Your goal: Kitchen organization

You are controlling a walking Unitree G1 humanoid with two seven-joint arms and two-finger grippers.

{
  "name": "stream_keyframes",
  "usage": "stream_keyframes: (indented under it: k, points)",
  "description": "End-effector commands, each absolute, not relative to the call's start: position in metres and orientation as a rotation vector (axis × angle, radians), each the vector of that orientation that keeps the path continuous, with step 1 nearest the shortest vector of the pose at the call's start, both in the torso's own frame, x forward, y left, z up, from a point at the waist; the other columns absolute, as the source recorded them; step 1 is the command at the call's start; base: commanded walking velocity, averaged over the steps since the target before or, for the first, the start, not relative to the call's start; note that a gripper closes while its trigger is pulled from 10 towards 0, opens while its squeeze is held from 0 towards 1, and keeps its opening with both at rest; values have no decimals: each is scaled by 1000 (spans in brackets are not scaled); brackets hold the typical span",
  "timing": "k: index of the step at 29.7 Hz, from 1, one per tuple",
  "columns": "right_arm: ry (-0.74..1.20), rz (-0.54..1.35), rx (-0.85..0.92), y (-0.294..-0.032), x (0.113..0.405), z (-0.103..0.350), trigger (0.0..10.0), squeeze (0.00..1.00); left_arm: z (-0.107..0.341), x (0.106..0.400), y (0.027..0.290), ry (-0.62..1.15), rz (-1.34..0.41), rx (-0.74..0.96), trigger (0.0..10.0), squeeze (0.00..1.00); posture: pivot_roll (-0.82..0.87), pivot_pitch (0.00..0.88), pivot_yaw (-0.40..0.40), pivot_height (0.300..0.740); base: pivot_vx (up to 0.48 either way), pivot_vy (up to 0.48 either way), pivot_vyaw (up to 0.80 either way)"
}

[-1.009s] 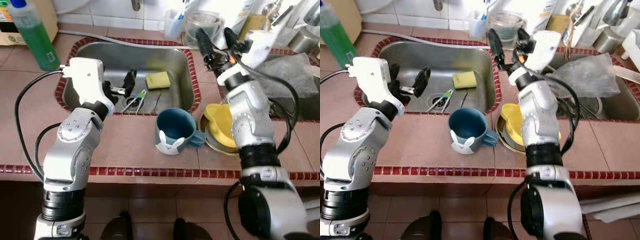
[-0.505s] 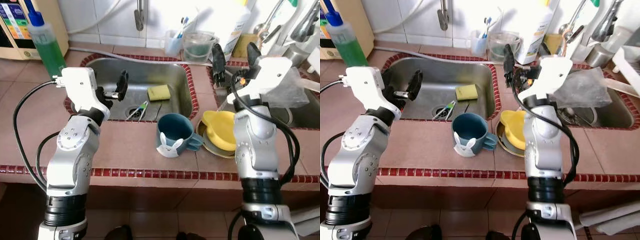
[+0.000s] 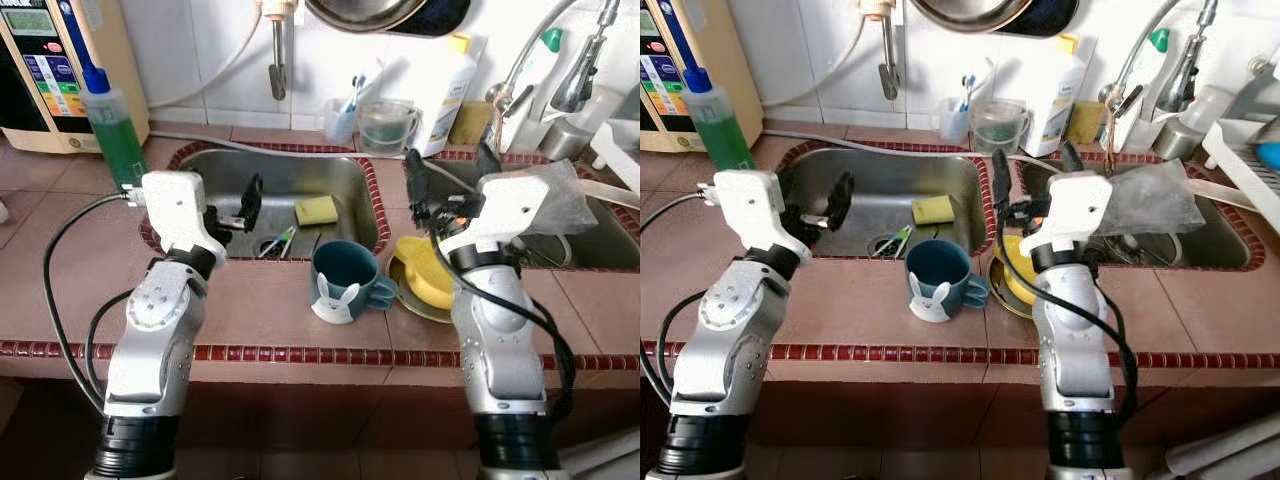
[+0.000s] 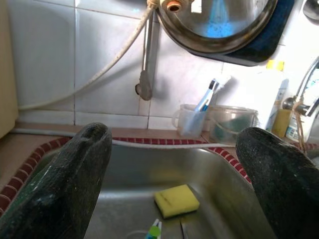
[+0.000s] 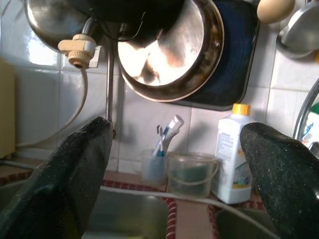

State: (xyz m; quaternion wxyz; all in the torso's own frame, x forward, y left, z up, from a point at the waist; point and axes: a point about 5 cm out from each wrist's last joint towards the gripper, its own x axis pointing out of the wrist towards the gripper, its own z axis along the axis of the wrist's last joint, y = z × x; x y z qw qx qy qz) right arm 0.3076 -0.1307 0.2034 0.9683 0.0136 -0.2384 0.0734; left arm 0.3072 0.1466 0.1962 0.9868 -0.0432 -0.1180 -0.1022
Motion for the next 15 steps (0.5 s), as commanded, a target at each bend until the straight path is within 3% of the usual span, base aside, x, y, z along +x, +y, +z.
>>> stream_keyframes:
  k: [1,15]
  points:
    - [-486,135,16,-132,305,206,10000,0,199,305,144,-261,-224,-80,10000,0,-42,0,-17,740,0,0,0]
    - [-483,206,20,-122,297,201,10000,0,205,296,137,-312,-303,-52,10000,0,-32,0,-27,740,0,0,0]
